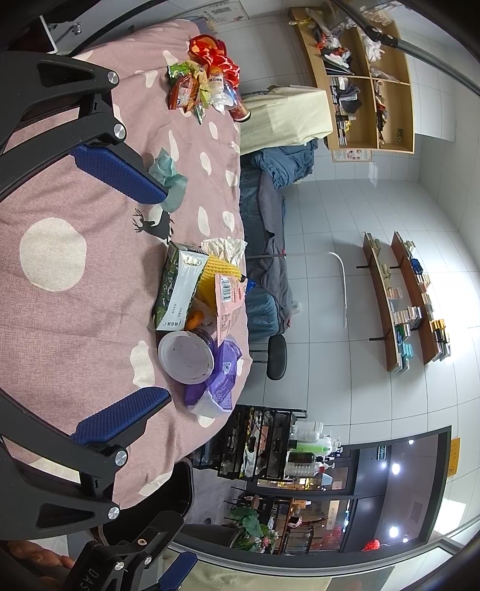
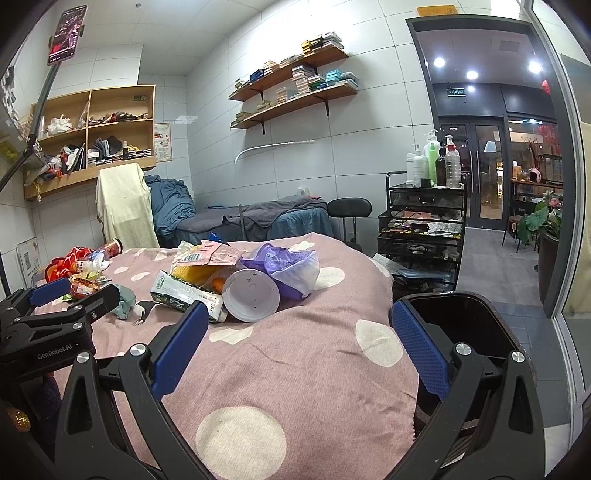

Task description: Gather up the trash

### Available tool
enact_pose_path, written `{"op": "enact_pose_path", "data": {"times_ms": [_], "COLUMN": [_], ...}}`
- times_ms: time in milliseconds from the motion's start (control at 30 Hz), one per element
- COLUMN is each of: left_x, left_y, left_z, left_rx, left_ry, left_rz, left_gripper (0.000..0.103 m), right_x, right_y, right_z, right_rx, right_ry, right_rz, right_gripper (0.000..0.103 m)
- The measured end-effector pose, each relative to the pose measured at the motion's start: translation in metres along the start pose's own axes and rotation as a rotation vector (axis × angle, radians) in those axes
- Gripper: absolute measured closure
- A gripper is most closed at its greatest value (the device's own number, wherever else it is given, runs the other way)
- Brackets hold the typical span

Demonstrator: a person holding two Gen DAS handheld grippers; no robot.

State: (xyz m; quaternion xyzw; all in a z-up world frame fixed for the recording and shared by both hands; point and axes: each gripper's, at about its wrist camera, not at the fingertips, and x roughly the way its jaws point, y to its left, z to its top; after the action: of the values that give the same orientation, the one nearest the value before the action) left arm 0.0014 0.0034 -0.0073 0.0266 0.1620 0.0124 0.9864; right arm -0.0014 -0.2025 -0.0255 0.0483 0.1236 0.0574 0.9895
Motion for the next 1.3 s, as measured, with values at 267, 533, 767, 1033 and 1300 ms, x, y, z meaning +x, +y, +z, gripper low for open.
{"op": "enact_pose_path", "data": {"times_ms": [267, 533, 767, 1033, 1300], "left_x": [0.004, 0.011, 0.036, 0.070, 0.123], "left_y": [-0.001, 0.001, 0.024, 0.081, 0.136], "left_z": [-0.007, -0.012, -0.025, -0.024, -0.017], "left_rx": [0.002, 0.018, 0.000, -0.010, -0.102], "left_ry": [0.010, 0.054, 0.202, 0.320, 0.445], "left_rz": [-0.001, -0.015, -0.002, 0.059, 0.098], "left_gripper": [0.005, 0.005, 0.005, 0.005, 0.005], "right_x": [0.003, 0.011, 0.042, 0.106, 0.160], "right_y": [0.001, 0.003, 0.016, 0.055, 0.111], "right_z": [-0.001, -0.006, -0.010, 0.000, 0.018], "right_rx": [-0.001, -0.006, -0.047, -0.134, -0.357], "right_ry": [0.004, 0.036, 0.167, 0.387, 0.445], "right_rz": [0.001, 0.000, 0.044, 0.364, 0.538], "right_gripper": [0.005, 0.005, 0.005, 0.005, 0.006]}}
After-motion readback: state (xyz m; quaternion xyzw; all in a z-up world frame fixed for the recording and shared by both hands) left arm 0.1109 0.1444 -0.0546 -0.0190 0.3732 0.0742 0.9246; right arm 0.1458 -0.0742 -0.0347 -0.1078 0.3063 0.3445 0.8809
